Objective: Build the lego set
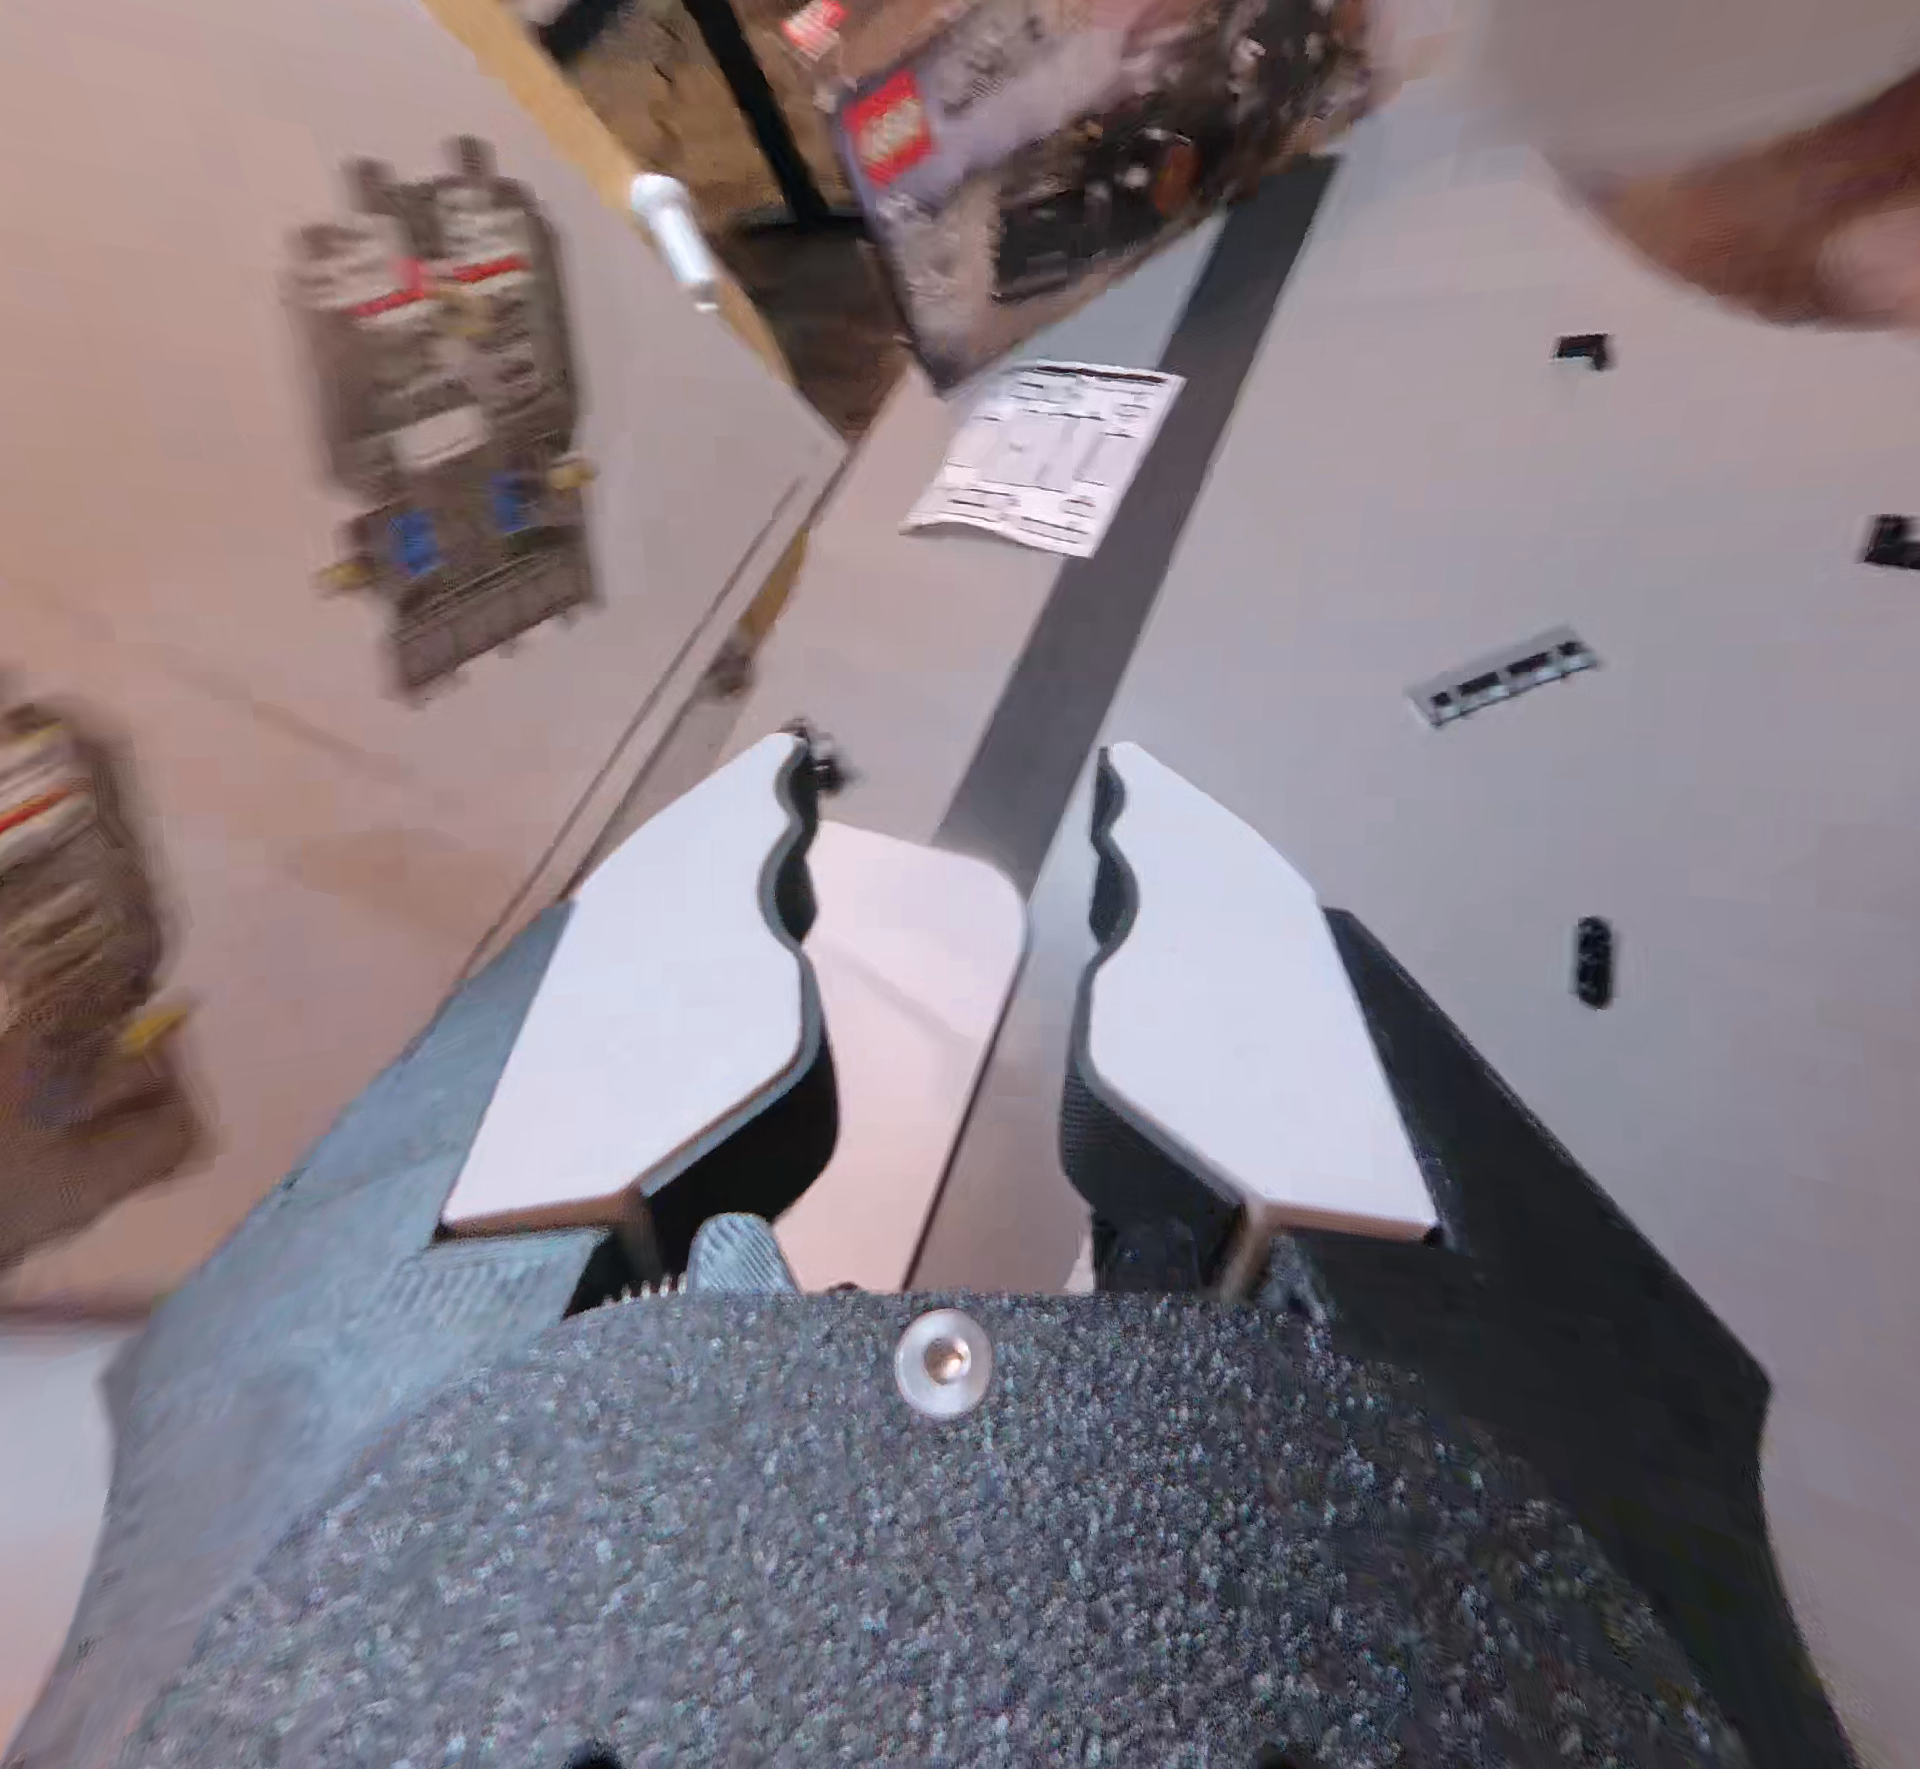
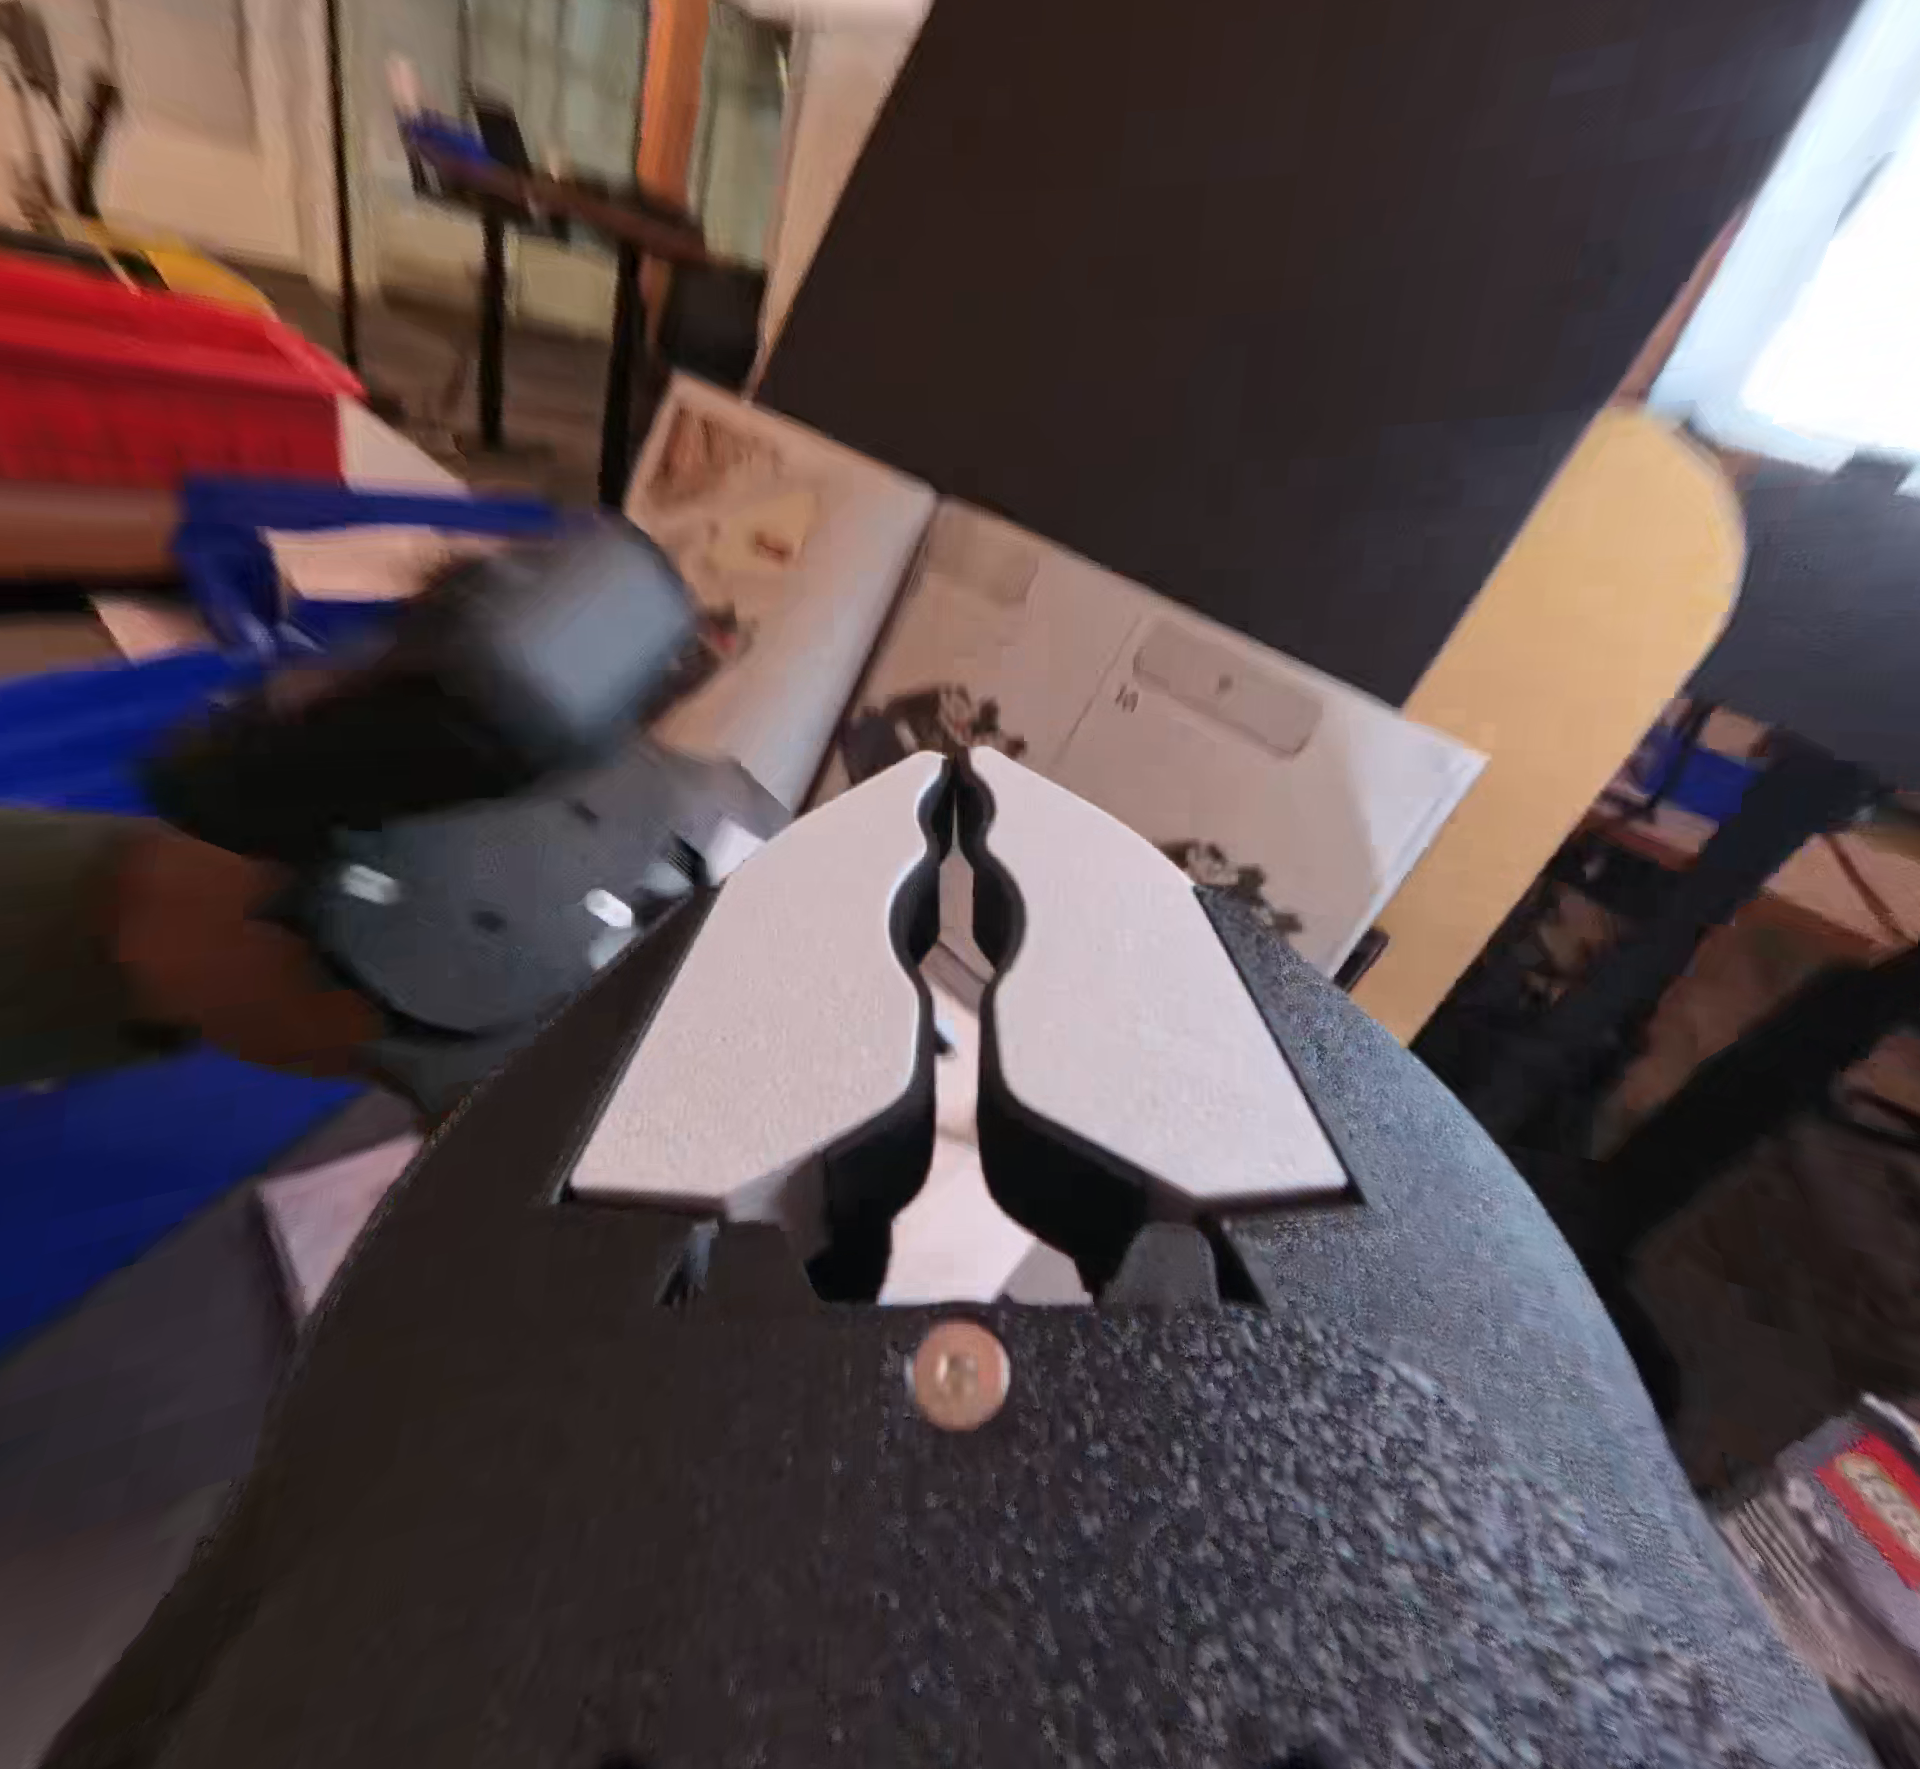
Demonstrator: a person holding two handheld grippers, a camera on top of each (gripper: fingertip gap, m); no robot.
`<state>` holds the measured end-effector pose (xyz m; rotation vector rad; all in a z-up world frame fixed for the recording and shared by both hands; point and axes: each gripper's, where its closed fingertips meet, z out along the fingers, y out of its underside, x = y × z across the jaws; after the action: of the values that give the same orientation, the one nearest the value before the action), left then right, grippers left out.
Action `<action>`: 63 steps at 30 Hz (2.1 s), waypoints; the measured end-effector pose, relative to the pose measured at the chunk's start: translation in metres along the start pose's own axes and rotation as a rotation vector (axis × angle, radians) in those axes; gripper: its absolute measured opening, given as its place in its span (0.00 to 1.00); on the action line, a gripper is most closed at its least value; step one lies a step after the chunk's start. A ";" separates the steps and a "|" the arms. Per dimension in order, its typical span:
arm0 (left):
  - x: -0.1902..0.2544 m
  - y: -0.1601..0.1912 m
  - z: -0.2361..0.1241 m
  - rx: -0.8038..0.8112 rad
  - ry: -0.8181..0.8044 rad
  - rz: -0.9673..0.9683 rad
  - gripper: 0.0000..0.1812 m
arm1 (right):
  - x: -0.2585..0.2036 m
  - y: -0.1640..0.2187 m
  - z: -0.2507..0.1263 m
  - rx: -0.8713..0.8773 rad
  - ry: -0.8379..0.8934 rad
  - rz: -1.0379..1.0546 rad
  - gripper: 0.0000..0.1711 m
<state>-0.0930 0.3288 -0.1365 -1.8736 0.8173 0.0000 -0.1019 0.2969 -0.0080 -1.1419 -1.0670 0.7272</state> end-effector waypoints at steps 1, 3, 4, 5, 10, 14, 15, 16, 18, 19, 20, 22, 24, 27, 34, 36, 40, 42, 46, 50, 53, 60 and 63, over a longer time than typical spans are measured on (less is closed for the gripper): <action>-0.008 0.001 -0.014 0.039 -0.057 0.012 0.21 | 0.001 0.017 0.015 -0.069 0.013 -0.025 0.00; -0.031 0.005 -0.047 0.085 -0.169 -0.017 0.12 | 0.004 0.047 0.040 -0.151 0.023 -0.051 0.00; -0.045 0.012 -0.062 0.081 -0.214 -0.052 0.11 | 0.006 0.060 0.051 -0.186 0.031 -0.060 0.00; -0.062 0.022 -0.075 0.056 -0.263 -0.093 0.09 | 0.012 0.071 0.059 -0.220 0.059 -0.074 0.00; -0.138 0.083 -0.111 -0.073 -0.436 -0.215 0.04 | 0.052 0.099 0.059 -0.283 0.217 -0.123 0.00; -0.155 0.087 -0.113 -0.008 -0.429 -0.136 0.00 | 0.069 0.102 0.048 -0.311 0.246 -0.154 0.00; -0.155 0.087 -0.114 0.004 -0.446 -0.123 0.00 | 0.068 0.105 0.046 -0.313 0.238 -0.139 0.00; -0.153 0.088 -0.114 0.015 -0.469 -0.119 0.00 | 0.067 0.108 0.044 -0.306 0.243 -0.133 0.00; -0.147 0.096 -0.114 0.002 -0.504 -0.136 0.00 | 0.064 0.112 0.040 -0.286 0.264 -0.153 0.00; -0.146 0.099 -0.116 -0.007 -0.521 -0.142 0.00 | 0.064 0.114 0.040 -0.280 0.276 -0.172 0.00; -0.145 0.106 -0.117 -0.043 -0.522 -0.152 0.00 | 0.063 0.114 0.039 -0.273 0.284 -0.184 0.00; -0.143 0.117 -0.116 -0.079 -0.502 -0.184 0.00 | 0.062 0.114 0.039 -0.275 0.291 -0.166 0.00; -0.143 0.121 -0.118 -0.080 -0.500 -0.194 0.00 | 0.060 0.111 0.036 -0.275 0.281 -0.126 0.00; -0.135 0.116 -0.125 -0.085 -0.468 -0.223 0.00 | 0.055 0.102 0.023 -0.239 0.260 -0.091 0.02; -0.097 0.050 -0.175 0.124 -0.452 -0.241 0.00 | 0.014 0.063 -0.036 -0.170 0.091 0.001 0.07; -0.065 0.025 -0.193 0.208 -0.416 -0.212 0.00 | -0.012 0.063 -0.059 -0.213 -0.005 0.009 0.08; 0.031 0.004 -0.214 0.276 -0.255 -0.136 0.01 | -0.080 0.081 -0.111 -0.340 -0.248 0.017 0.08; 0.089 0.013 -0.210 0.240 -0.125 -0.119 0.05 | -0.115 0.101 -0.140 -0.447 -0.353 0.034 0.07; 0.192 0.066 -0.180 0.027 0.124 -0.104 0.23 | -0.176 0.147 -0.182 -0.642 -0.451 0.123 0.07; 0.246 0.115 -0.138 -0.171 0.298 -0.170 0.46 | -0.209 0.176 -0.190 -0.744 -0.444 0.192 0.15; 0.258 0.132 -0.119 -0.262 0.351 -0.167 0.50 | -0.220 0.185 -0.189 -0.806 -0.430 0.237 0.17; 0.265 0.127 -0.121 -0.231 0.347 -0.168 0.35 | -0.223 0.199 -0.189 -0.884 -0.359 0.215 0.15; 0.265 0.127 -0.123 -0.226 0.316 -0.169 0.32 | -0.224 0.199 -0.189 -0.889 -0.348 0.192 0.14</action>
<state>-0.0009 0.0588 -0.2783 -2.1864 0.8975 -0.3296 0.0063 0.0886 -0.2728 -1.9372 -1.6706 0.6161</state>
